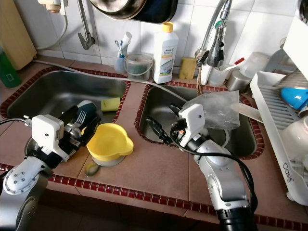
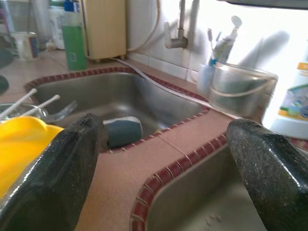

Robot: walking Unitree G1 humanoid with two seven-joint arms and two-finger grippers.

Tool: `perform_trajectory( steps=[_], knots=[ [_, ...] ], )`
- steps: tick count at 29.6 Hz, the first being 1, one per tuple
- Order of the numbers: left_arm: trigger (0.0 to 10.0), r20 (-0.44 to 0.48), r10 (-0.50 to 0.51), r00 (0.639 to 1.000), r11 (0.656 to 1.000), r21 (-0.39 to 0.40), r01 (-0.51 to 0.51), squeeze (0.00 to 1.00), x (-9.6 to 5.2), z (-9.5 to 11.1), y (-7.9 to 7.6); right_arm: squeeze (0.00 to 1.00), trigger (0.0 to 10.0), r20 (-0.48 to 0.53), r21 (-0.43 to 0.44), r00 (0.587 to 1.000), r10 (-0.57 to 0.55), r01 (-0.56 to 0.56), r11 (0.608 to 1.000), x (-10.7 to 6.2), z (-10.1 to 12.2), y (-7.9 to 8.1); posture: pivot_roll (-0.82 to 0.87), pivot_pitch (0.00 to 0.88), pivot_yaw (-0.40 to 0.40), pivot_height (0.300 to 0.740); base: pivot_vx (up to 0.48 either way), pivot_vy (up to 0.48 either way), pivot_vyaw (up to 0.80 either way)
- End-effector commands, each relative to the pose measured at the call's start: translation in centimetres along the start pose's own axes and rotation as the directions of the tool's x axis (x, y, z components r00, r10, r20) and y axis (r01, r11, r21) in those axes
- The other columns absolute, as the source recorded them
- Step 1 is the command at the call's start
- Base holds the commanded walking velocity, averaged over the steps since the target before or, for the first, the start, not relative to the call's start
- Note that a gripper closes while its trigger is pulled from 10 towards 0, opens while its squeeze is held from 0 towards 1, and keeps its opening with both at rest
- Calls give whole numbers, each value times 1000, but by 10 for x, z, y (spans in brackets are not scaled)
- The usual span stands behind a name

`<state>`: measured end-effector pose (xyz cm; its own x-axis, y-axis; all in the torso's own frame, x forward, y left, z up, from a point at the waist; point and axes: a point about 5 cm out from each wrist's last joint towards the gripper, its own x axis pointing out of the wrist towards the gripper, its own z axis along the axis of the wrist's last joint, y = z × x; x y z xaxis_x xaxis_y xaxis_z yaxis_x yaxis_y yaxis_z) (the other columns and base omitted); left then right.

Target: Kitchen organization

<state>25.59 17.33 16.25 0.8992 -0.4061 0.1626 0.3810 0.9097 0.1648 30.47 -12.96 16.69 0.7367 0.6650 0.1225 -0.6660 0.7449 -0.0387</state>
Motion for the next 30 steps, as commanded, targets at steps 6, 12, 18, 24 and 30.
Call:
perform_trajectory(
  steps=[6,12,18,24,30],
  knots=[
    [10000,-3,-21,1000,999,24,22,0,-5,4,-2,0,10000,-12,69,999,53,-52,996,18,2,-2,-57,73,-58,740,0,0,0],
    [10000,10,-23,1000,1000,17,22,0,-4,8,-5,0,10000,-12,80,995,97,-96,992,30,2,-1,-45,75,-68,740,0,0,0],
    [10000,21,-22,1000,1000,7,22,0,-3,8,-10,0,10000,0,132,982,189,-187,973,42,2,9,-37,73,-73,740,0,0,0],
    [10000,31,-19,999,1000,-2,19,0,-1,11,-11,0,10000,-6,174,958,285,-280,944,47,-2,23,-28,70,-75,740,0,0,0],
    [10000,35,-21,999,1000,-8,22,0,0,12,-13,0,10000,-51,224,953,299,-281,933,57,-11,31,-27,67,-74,740,0,0,0]
  ],
)
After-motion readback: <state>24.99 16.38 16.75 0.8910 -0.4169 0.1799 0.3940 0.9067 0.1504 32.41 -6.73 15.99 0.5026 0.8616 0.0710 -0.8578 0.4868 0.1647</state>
